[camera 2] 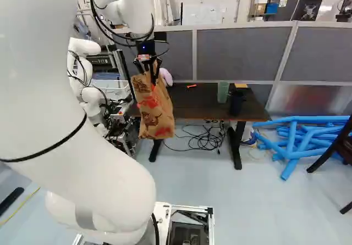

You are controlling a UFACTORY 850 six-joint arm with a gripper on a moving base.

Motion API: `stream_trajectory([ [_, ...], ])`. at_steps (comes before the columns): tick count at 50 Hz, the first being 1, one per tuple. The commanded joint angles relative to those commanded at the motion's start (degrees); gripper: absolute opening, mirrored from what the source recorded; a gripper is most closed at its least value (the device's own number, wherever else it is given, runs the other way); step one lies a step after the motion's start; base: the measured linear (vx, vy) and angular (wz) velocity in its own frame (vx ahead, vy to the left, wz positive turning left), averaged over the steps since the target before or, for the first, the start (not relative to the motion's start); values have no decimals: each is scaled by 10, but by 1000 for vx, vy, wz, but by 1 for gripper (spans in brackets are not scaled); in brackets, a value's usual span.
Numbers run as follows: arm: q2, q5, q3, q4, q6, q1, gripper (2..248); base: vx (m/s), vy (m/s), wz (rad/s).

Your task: Pick up the bag on the ground and place it on the table

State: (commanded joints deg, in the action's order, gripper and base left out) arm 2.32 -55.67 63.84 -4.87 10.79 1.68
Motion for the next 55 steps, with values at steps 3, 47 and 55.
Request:
stream_trajectory([
  [3, 0, 0, 0, 0, 0, 0, 21, 103, 4, -4],
  [47, 0, 0, 0, 0, 0, 0, 21, 132, -29, -157],
  [55, 0, 0, 0, 0, 0, 0, 21, 159, 2, -31],
])
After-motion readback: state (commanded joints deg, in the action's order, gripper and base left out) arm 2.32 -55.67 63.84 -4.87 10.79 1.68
